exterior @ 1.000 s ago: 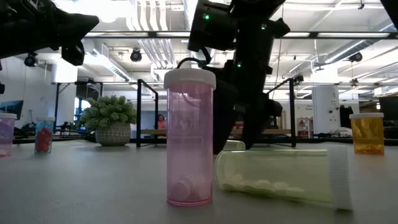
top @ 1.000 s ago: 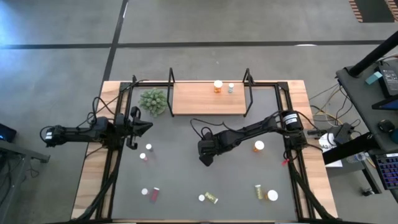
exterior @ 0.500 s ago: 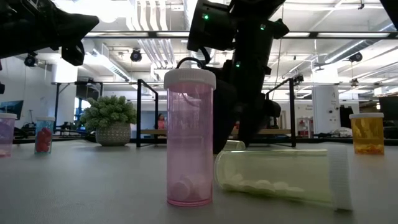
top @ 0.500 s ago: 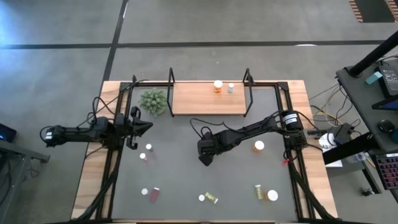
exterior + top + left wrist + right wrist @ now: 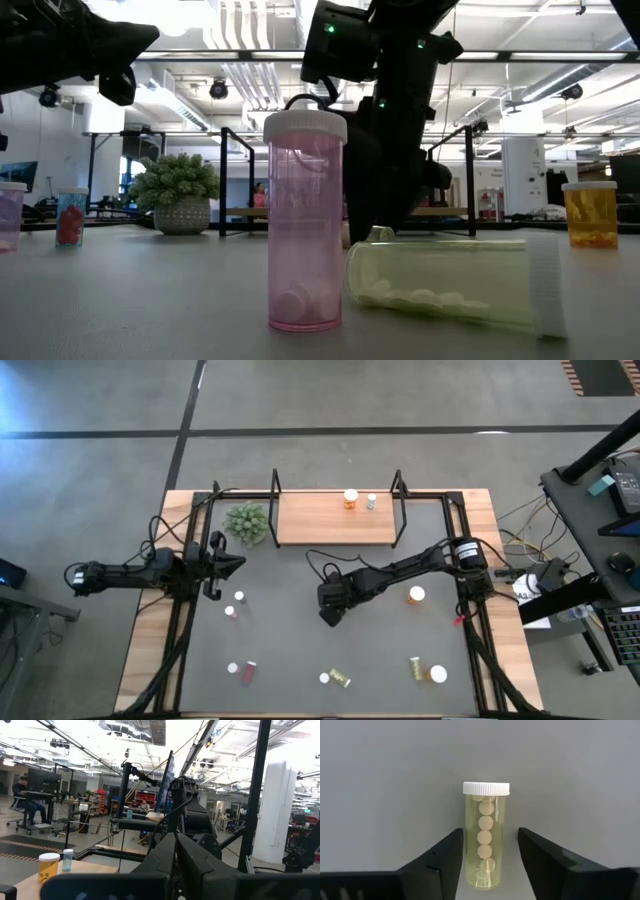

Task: Pick and place medicine bottles onto shelf by color
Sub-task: Put the top yellow pill bottle on the shelf

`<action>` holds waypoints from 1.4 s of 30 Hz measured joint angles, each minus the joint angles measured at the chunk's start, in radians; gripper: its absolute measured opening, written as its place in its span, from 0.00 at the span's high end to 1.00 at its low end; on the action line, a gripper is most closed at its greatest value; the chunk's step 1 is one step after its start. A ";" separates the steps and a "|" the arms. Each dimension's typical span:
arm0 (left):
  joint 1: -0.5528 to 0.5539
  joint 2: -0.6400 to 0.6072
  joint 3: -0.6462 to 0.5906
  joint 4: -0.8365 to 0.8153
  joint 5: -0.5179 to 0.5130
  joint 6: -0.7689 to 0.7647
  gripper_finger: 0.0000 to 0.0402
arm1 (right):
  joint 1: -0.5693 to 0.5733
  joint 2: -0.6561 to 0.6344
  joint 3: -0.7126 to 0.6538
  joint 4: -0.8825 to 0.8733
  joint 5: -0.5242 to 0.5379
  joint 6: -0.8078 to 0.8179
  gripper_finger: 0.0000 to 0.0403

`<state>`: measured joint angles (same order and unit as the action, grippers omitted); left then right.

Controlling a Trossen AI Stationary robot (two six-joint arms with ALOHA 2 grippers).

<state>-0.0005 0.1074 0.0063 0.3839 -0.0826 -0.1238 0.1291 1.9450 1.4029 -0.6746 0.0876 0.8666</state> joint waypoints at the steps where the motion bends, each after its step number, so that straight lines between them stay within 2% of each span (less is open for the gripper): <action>1: 0.000 0.000 0.000 0.000 0.000 0.000 1.00 | 0.000 0.000 0.000 0.000 -0.007 -0.005 0.58; 13: 0.000 0.000 0.000 0.000 0.000 0.000 1.00 | 0.001 0.000 0.000 0.001 -0.021 -0.057 0.77; 25: 0.000 0.000 0.000 0.013 -0.002 0.007 1.00 | 0.002 -0.027 0.000 -0.002 -0.112 -0.057 0.77; 29: 0.000 0.000 0.000 0.141 -0.008 0.008 1.00 | -0.006 -0.074 0.000 0.000 -0.121 -0.056 0.77; 35: 0.000 0.002 0.000 0.501 -0.043 0.004 1.00 | -0.025 -0.136 0.000 0.003 -0.117 -0.056 0.77; 39: 0.000 0.000 0.000 0.710 -0.043 0.068 1.00 | -0.041 -0.173 0.000 0.008 -0.114 -0.057 0.77; 42: 0.000 0.000 0.000 0.787 -0.043 0.075 1.00 | -0.050 -0.195 0.000 0.010 -0.107 -0.057 0.77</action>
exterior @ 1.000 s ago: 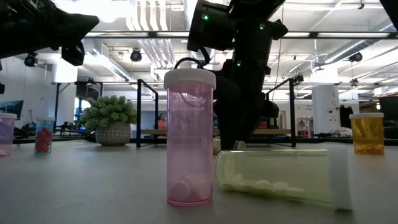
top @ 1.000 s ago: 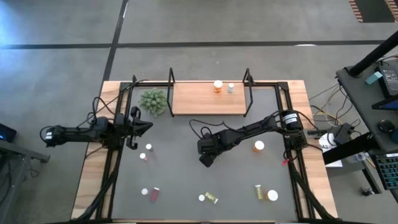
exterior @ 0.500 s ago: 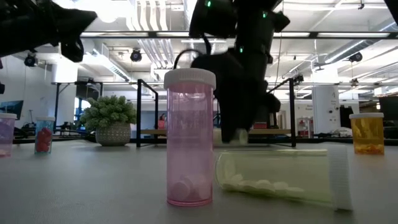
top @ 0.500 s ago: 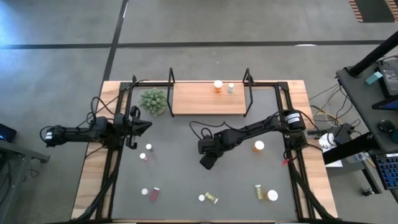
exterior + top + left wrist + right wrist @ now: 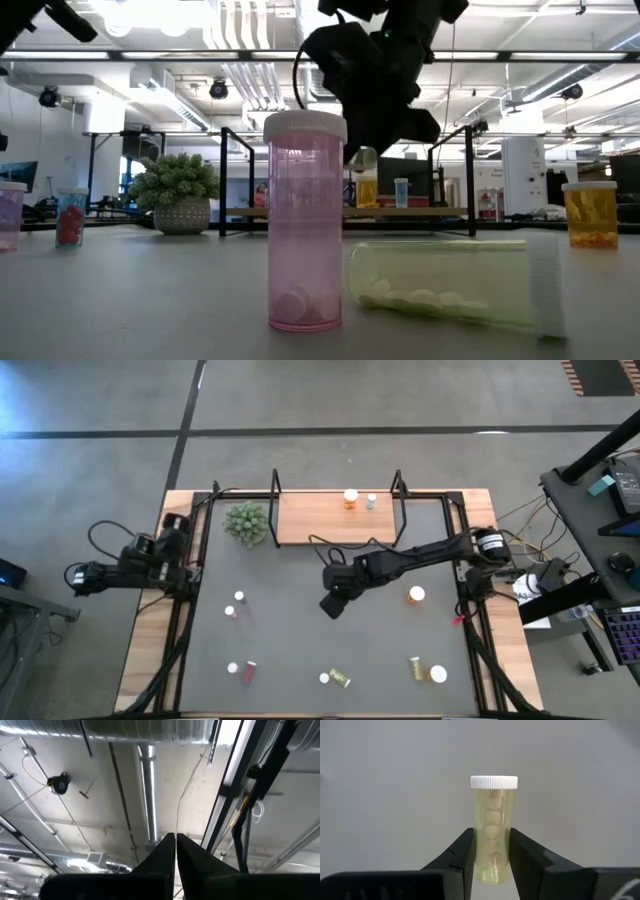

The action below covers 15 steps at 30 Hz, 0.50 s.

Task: Pick and place medicine bottles onto shelf by color
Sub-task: Put the top yellow pill bottle on the shelf

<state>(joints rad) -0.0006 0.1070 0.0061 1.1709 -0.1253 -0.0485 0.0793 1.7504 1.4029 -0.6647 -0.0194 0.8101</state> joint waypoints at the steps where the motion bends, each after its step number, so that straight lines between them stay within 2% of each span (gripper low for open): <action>1: 0.000 0.000 0.000 0.010 0.000 0.000 1.00 | -0.003 -0.007 0.000 0.003 0.004 0.000 0.77; 15: 0.000 0.000 0.000 0.060 0.000 0.002 1.00 | -0.006 -0.022 0.000 0.036 0.012 -0.008 0.77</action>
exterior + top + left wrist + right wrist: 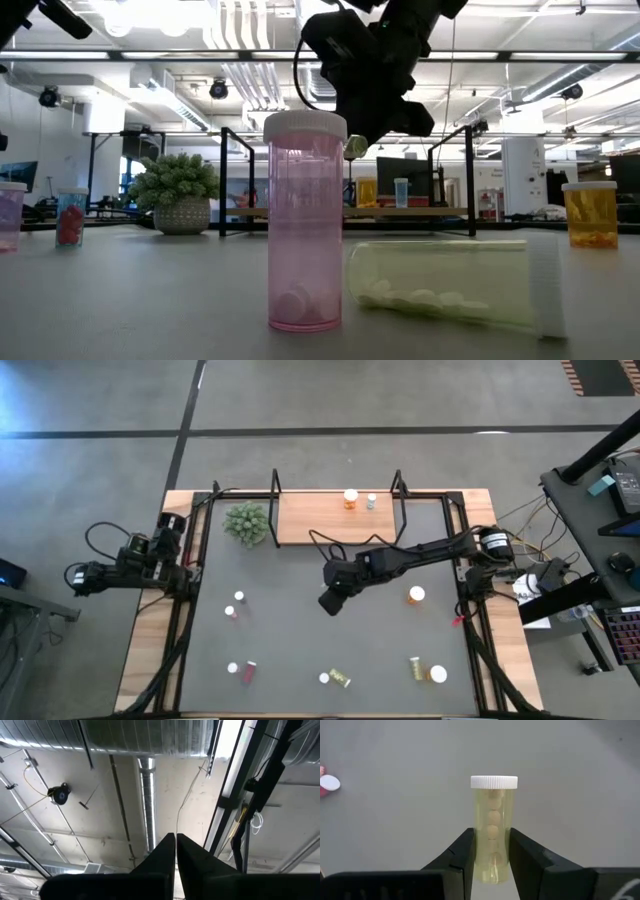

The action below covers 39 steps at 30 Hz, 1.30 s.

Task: Pick and place medicine bottles onto shelf by color
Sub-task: Put the top yellow pill bottle on the shelf

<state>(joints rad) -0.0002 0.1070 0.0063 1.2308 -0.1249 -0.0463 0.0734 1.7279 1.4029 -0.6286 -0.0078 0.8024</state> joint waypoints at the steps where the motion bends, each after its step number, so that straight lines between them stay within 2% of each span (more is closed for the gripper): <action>1: 0.000 0.000 0.000 -0.001 0.000 0.000 1.00 | 0.000 0.000 0.000 0.005 0.000 0.000 0.77; 11: 0.000 0.000 0.000 0.037 -0.001 -0.006 1.00 | 0.000 0.000 0.000 0.015 0.000 0.000 0.77; 16: 0.000 0.000 0.000 0.041 0.001 -0.109 1.00 | 0.000 0.000 0.000 0.015 0.000 -0.002 0.77; 19: 0.000 0.001 0.000 0.035 0.045 -0.154 1.00 | 0.000 0.000 0.000 0.014 0.000 -0.002 0.77; 39: 0.000 0.002 0.001 0.068 0.053 -0.131 1.00 | 0.000 0.001 0.000 0.014 0.009 0.000 0.77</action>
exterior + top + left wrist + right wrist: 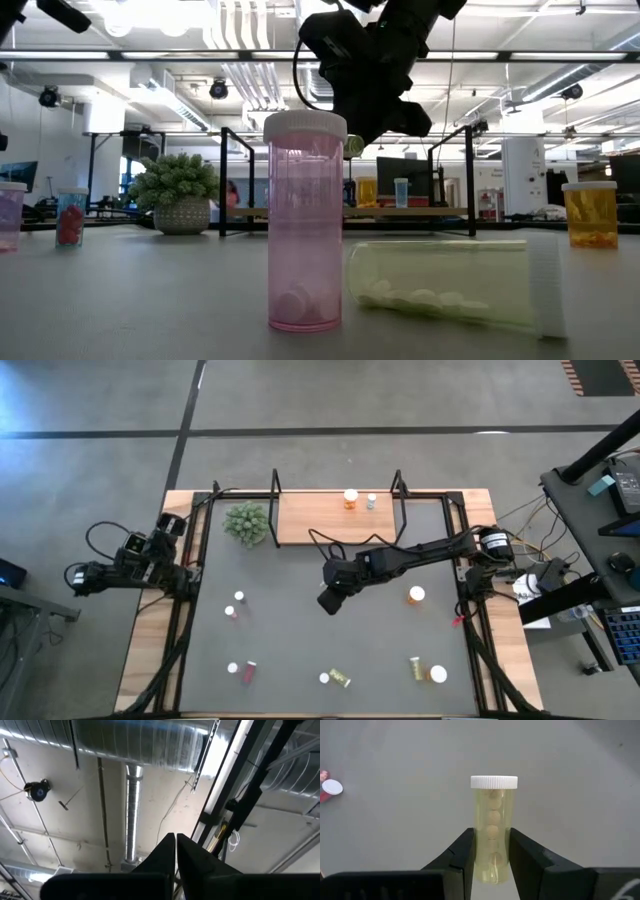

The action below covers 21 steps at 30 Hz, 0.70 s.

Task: Pick and place medicine bottles onto shelf by color
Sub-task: Put the top yellow pill bottle on the shelf

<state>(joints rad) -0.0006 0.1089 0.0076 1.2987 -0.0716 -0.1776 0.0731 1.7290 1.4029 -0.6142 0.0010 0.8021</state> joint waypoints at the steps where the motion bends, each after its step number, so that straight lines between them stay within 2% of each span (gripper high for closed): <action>1: 0.000 0.000 0.002 0.008 -0.007 -0.011 1.00 | 0.000 0.000 0.000 0.000 0.000 -0.001 0.77; 5: 0.000 0.017 0.037 -0.020 -0.011 -0.078 1.00 | 0.000 0.000 0.000 -0.001 0.000 -0.002 0.77; 9: 0.000 0.077 0.116 -0.148 0.008 -0.124 1.00 | 0.000 0.000 0.000 -0.001 -0.027 -0.001 0.77; 18: 0.000 0.343 0.365 -0.470 0.064 -0.141 1.00 | 0.001 0.000 0.000 -0.010 -0.057 -0.018 0.77; 21: 0.000 0.437 0.415 -0.509 0.069 -0.168 1.00 | 0.001 0.000 0.000 -0.011 -0.071 -0.037 0.77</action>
<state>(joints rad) -0.0004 0.5457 0.4226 0.7896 -0.0025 -0.3454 0.0738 1.7290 1.4029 -0.6254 -0.0705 0.7648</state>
